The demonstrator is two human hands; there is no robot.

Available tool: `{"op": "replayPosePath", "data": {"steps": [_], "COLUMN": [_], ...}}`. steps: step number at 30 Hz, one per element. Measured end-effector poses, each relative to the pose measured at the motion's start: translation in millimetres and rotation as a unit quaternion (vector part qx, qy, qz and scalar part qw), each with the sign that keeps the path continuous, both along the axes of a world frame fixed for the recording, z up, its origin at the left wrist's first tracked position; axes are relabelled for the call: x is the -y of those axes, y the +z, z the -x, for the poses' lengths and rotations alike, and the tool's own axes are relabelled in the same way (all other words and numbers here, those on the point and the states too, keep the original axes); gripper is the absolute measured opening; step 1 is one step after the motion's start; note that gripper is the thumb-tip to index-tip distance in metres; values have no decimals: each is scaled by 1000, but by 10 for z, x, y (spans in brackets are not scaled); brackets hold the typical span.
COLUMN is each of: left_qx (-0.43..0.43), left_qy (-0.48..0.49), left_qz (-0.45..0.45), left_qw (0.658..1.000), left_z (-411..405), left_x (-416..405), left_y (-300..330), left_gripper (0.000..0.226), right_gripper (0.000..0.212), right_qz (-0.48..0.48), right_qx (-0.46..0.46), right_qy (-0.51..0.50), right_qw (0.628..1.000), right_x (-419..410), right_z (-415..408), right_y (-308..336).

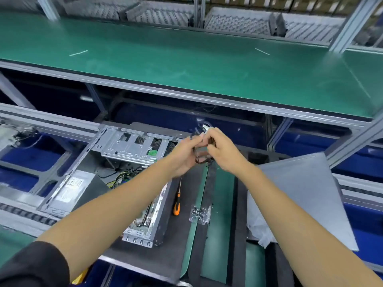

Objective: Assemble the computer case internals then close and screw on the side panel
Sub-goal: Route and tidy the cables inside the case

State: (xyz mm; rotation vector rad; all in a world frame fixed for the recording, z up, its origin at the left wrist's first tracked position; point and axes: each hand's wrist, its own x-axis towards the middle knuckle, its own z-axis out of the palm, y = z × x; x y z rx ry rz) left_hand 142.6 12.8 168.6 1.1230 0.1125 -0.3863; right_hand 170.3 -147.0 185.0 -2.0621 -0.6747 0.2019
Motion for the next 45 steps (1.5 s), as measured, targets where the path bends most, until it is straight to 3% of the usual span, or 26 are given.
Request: {"op": "replayPosePath", "data": {"steps": [4, 7, 10, 15, 19, 27, 31, 33, 36, 41, 44, 45], "left_qx": [8, 25, 38, 87, 111, -22, -66, -32, 46, 96, 127, 153], "left_qy": [119, 169, 176, 165, 154, 194, 160, 150, 141, 194, 231, 246], "left_qz": [31, 3, -101, -270, -321, -248, -283, -360, -496, -568, -621, -612], "left_qw": [992, 985, 978, 945, 928, 949, 943, 920, 855, 794, 738, 736], "left_z": [93, 204, 333, 431, 427, 437, 354, 349, 385, 490, 617, 660], "left_x": [-531, -941, -1385, -2072, -2516, -3212, -3297, -3307, -3297, -3079, -2919, -2841], "left_y": [-18, -84, -165, -334, -466, -717, -799, -845, -887, -944, -932, -891], "left_gripper": [16, 21, 29, 30, 27, 30, 22, 18, 27, 60, 57, 50], "right_gripper": [24, 26, 34, 23, 25, 26, 23, 25, 25, 24, 26, 27], "right_qz": [-77, -178, -228, -194, -108, -231, -331, -376, -430, -538, -583, -600], "right_qx": [6, -18, -47, -6, 5, -94, -191, -240, -292, -347, -367, -378], "right_qy": [1, -72, -130, -192, -208, -368, -380, -374, -350, -298, -277, -267], "right_qw": [997, 981, 964, 962, 972, 896, 842, 813, 779, 708, 669, 653], "right_x": [-568, -1024, -1430, -1878, -2114, -2207, -2166, -2151, -2139, -2121, -2139, -2149], "right_z": [89, 154, 202, 239, 221, 198, 203, 228, 274, 367, 419, 439], "right_y": [76, 60, -11, -208, -308, -401, -408, -409, -418, -441, -429, -427]}}
